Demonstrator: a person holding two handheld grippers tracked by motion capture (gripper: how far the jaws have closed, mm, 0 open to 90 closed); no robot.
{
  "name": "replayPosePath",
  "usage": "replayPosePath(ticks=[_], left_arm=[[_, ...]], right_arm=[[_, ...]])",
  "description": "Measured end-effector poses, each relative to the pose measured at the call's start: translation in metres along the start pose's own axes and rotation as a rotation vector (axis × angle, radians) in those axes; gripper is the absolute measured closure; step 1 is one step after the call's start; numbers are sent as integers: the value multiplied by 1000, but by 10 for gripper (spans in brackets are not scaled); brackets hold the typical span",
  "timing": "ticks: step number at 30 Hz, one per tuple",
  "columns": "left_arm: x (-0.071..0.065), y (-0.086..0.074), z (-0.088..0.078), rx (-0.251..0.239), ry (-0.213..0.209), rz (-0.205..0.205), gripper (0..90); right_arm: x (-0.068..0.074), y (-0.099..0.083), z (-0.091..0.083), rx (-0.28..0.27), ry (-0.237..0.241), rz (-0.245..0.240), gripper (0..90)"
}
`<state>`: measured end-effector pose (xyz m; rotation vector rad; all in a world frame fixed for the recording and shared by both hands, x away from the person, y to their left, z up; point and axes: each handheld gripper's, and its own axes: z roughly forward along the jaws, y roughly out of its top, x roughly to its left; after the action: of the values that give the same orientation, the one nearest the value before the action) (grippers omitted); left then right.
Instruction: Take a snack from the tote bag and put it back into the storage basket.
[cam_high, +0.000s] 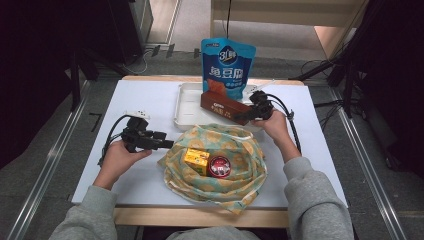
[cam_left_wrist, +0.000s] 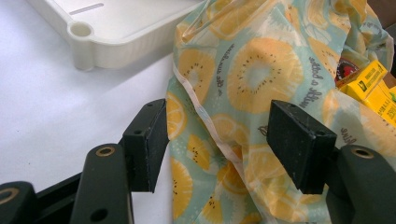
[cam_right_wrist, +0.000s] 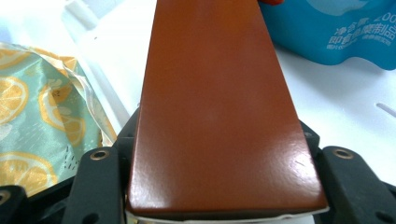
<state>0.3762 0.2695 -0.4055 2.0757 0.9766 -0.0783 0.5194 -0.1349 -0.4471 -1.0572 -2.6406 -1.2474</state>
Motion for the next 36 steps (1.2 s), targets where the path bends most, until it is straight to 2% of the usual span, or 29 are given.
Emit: replayPosePath(ticks=[5, 13, 24, 27, 30, 36], left_arm=[[0, 0, 0, -1, -1, 0, 389], [0, 0, 0, -2, -1, 0, 389], [0, 0, 0, -3, -1, -2, 389], [0, 0, 0, -4, -1, -4, 389], [0, 0, 0, -5, -1, -3, 389], [0, 0, -1, -6, 2, -5, 390]], right_arm=[[1, 1, 0, 1, -31, -15, 431], [0, -1, 5, 15, -39, -23, 423], [-4, -5, 9, 51, -28, 18, 356], [-4, -4, 7, 44, -24, 30, 335], [-4, -3, 3, 25, -19, 22, 331], [0, 0, -7, -4, -41, 11, 342]])
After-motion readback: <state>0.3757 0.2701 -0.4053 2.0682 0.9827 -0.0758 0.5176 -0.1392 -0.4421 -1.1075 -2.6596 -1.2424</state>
